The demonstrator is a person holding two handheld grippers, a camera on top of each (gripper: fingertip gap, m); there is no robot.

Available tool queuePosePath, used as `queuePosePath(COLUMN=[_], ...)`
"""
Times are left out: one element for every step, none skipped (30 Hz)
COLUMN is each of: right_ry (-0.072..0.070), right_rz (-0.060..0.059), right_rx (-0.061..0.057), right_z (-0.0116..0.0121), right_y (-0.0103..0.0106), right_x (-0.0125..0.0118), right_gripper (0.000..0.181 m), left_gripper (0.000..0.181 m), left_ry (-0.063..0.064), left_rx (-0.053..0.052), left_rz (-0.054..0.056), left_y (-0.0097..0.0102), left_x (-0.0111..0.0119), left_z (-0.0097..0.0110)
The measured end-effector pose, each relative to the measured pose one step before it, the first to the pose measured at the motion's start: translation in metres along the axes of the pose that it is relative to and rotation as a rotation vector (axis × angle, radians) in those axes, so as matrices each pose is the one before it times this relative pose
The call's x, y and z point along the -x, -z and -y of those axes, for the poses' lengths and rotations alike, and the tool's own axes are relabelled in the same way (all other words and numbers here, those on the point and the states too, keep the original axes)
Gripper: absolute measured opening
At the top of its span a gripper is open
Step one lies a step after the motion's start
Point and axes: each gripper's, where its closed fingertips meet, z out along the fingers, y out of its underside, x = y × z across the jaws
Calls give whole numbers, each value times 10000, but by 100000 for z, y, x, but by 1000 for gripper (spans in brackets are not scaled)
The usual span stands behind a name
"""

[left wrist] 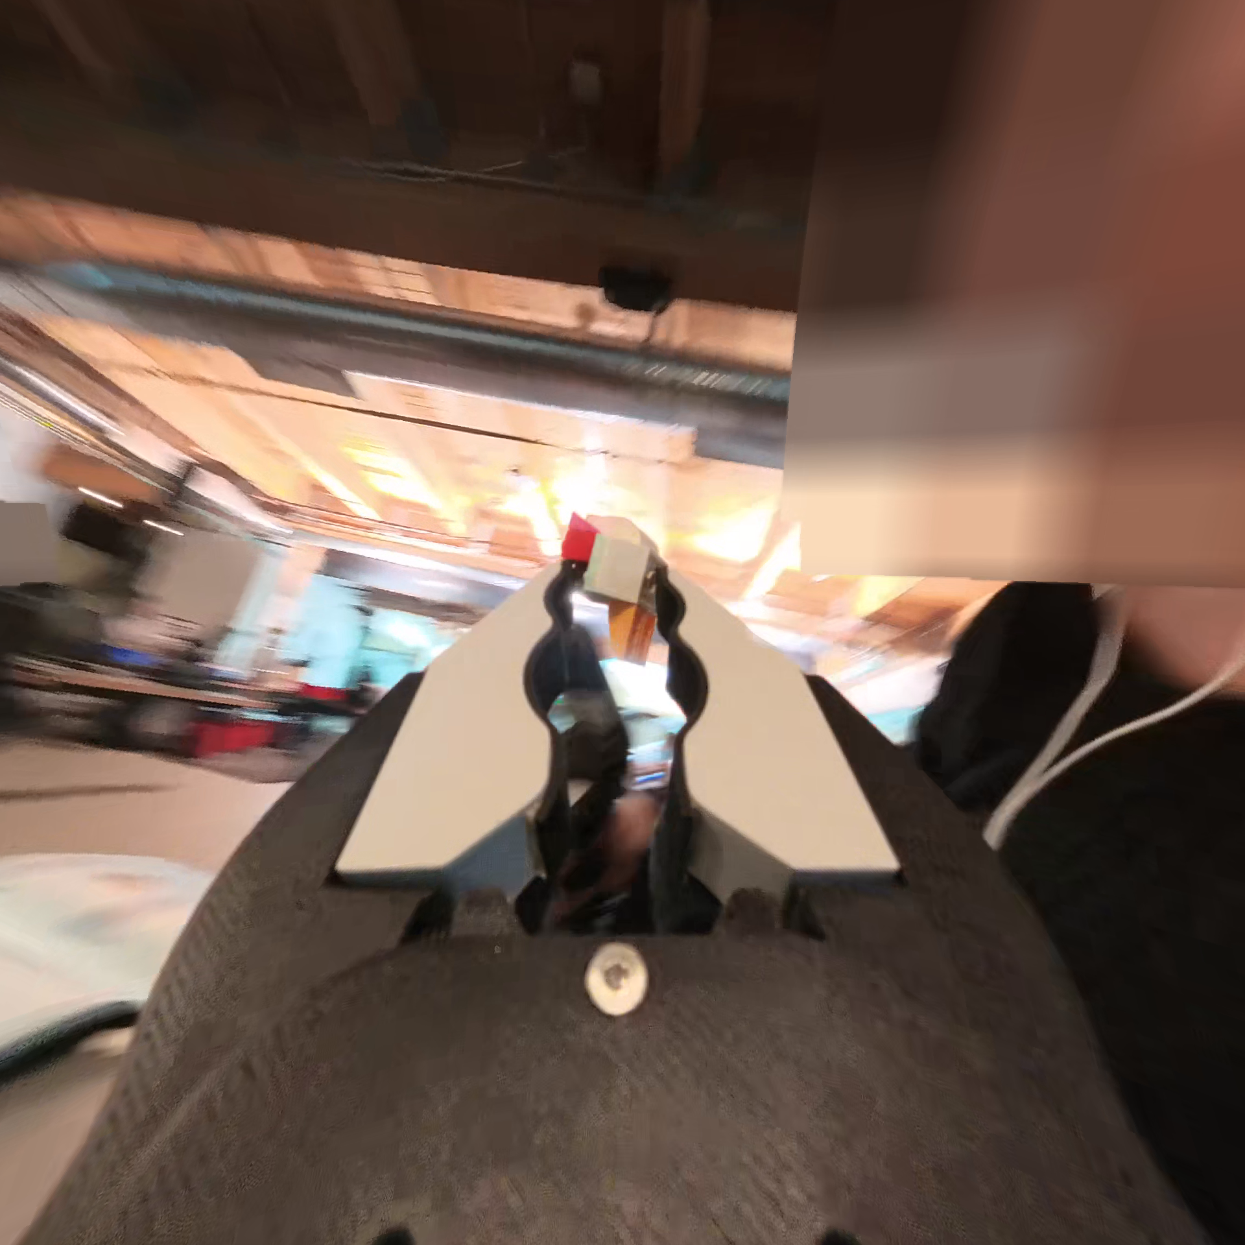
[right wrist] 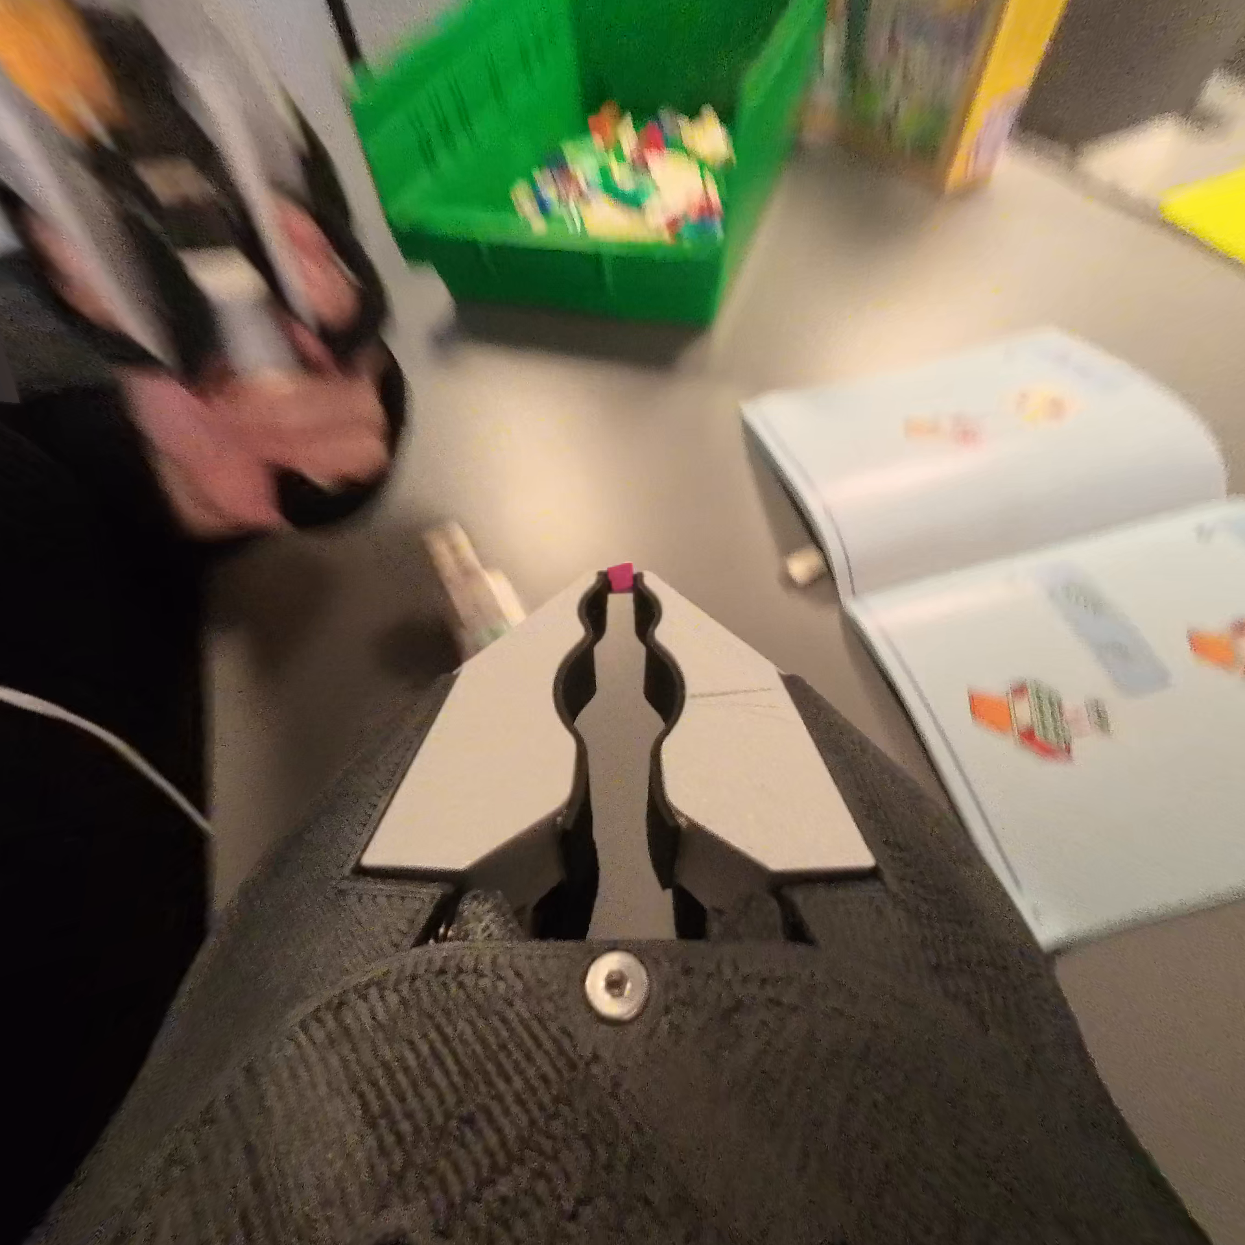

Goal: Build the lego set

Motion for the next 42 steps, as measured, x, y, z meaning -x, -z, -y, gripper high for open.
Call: queuePosePath(right_ry=[14,85,148,223,273,291,302,303,275,203,130,94,99,128,134,118,109,119,117,87,72,64,39,15,9,3,-2,5,13,17,13,31,54,55,28,0,-4,2,-1,-8,-3,6], right_rz=[360,408,415,434,421,328,215,125,102,109,115,98,51,22,-3,-18,-35,-21,-30,-32,-14,-5,-4,3,9,1,-4,2,21,57,39,-17,-59,-64,-32,2,3,-15,-17,-10,-9,-13], right_rx=[-688,-635,-536,-386,-209,-39,104,198,240,231,192,162,176,187,189,215,231,194,157,151,135,117,110,96,66,50,46,34,25,23,28,42,46,28,4,-8,-6,1,-4,-10,-6,-2], right_z=[2458,2438,2261,1928,1519,1130,788,524,342,266,264,245,185,120,68,-18,-81,-61,-24,-29,-23,-17,-13,-15,19,34,27,32,45,30,11,-10,-31,-21,14,35,25,3,6,10,9,-1], right_y=[511,382,219,43,-88,-186,-238,-254,-250,-238,-207,-177,-148,-122,-107,-101,-99,-80,-42,5,7,31,31,16,11,7,-13,-2,-8,-32,-47,-50,-37,-27,-14,-1,7,9,13,13,12,6], right_x=[1013,1159,1177,1181,1088,838,563,339,217,182,160,139,77,61,34,36,11,51,27,13,37,43,31,28,50,26,21,25,46,114,89,17,-48,-61,-22,17,4,-32,-28,-23,-15,-17], right_gripper=[6,6,6,5,5,5,5,5,5,5,5,6,6,5,5,5,5,5,5,5,5,5,5,5,6,6,6,6,6,6,6,7,7,7,7,8,8,8,8,8,8,8], left_gripper=[24,23,23,23,23,23,23,23,23,23,23,23,23,23,23,23,23,23,23,23,23,23,23,23,23,23,23,23,23,23,23,23,23,23,23,23,23,23,23,23,23,23], left_ry=[-738,-603,-497,-366,-211,-78,-12,-23,-35,-83,-125,-151,-180,-185,-152,-121,-95,-52,-37,2,34,0,-23,-23,-6,8,-1,-10,-13,-2,-11,-17,7,29,27,20,14,14,10,12,8,9], left_rx=[162,105,22,11,48,41,-9,-21,-6,-8,9,31,26,4,8,1,5,11,-7,-8,0,-8,9,9,-7,-15,-10,-9,-12,4,21,2,-8,0,-3,-11,-9,0,4,-3,0,8], left_rz=[257,250,265,211,136,71,48,54,52,59,49,42,52,29,-6,-8,-2,7,13,-2,-23,-23,-13,-7,-20,-20,-1,0,-2,-19,-4,-21,-9,3,8,-6,-14,-4,-7,-8,-4,-1], left_y=[-76,-41,-5,29,25,20,29,31,18,18,13,-12,-4,-7,-7,-13,-14,-13,7,-46,-33,4,-36,-23,-6,-13,35,25,18,0,-43,-62,-29,-26,-16,-4,-23,-36,-44,-12,-7,-5], left_x=[18,73,150,154,124,80,57,81,76,49,6,-26,-33,-67,-110,-106,-80,-27,32,-53,-73,-66,-56,-90,-44,3,6,12,-3,5,94,17,16,19,14,9,-2,-41,14,43,15,43], left_z=[-162,-116,-13,43,-2,-24,27,43,38,45,24,-8,18,51,48,35,19,1,20,-136,-98,18,13,8,47,48,51,40,54,33,-48,-4,20,32,48,48,26,33,8,14,-18,23])
